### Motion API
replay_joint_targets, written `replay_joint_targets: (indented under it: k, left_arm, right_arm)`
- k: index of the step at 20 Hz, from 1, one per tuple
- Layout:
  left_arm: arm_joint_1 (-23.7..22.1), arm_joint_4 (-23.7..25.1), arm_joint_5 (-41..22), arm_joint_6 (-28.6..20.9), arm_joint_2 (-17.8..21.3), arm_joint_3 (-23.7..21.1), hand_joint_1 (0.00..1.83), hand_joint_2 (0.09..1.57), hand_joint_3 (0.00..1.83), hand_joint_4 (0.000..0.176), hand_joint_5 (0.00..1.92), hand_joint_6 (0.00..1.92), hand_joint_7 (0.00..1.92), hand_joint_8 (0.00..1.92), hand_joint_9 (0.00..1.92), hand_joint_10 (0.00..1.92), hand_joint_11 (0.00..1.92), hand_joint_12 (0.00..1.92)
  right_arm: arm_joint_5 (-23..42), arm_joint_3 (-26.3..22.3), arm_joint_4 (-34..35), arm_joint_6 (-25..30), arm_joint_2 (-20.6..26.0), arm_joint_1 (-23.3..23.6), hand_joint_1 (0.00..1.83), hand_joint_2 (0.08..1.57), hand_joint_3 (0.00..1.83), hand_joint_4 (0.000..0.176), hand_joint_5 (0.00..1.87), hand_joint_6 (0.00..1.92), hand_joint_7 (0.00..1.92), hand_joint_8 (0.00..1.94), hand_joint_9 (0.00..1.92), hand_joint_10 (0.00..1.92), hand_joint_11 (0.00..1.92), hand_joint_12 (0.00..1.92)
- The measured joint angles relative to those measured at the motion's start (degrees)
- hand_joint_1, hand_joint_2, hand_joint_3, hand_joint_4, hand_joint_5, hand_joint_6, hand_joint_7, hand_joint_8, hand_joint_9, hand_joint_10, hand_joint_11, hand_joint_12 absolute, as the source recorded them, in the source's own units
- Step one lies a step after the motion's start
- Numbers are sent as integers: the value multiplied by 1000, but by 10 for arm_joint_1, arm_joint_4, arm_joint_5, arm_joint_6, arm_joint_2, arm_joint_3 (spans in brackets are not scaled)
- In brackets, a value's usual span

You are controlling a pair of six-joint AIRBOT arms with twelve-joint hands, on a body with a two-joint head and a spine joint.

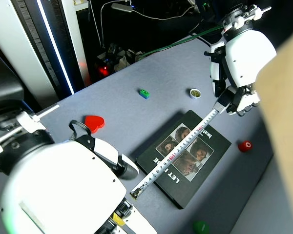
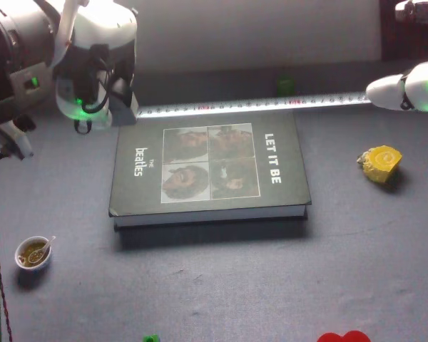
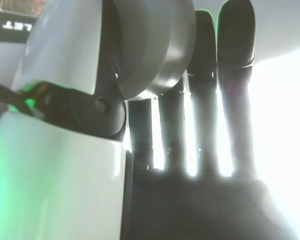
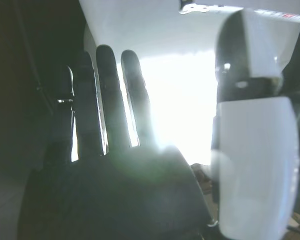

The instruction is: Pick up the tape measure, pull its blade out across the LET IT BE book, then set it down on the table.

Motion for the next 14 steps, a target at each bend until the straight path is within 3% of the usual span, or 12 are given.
replay_joint_targets:
  k: [2, 5, 8, 14]
  left_arm:
    - [13, 5, -9, 6, 5, 0, 1384, 1080, 0, 0, 1091, 564, 1080, 899, 909, 1243, 891, 1025]
    - [34, 11, -21, 7, 8, 10, 1385, 1080, 0, 0, 1093, 566, 1081, 898, 909, 1241, 892, 1025]
    - [53, 17, -39, 7, 8, 35, 1385, 1080, 0, 0, 1093, 565, 1081, 897, 910, 1241, 896, 1026]
    - [89, 16, -74, 7, -11, 84, 1386, 1080, 0, 0, 1103, 557, 1086, 894, 897, 1246, 906, 1035]
  right_arm:
    - [6, -10, -46, 43, 5, -23, 266, 933, 4, 0, 375, 3, 413, 0, 346, 1, 0, 717]
    - [24, -31, -142, 127, 12, -36, 225, 935, 2, 0, 375, 2, 426, 3, 375, 8, 0, 857]
    - [48, -51, -229, 202, 23, -65, 214, 948, 7, 0, 380, 3, 433, 5, 381, 9, 0, 872]
    - [115, -90, -246, 247, 25, -107, 210, 968, 8, 0, 395, 6, 457, 6, 404, 11, 0, 927]
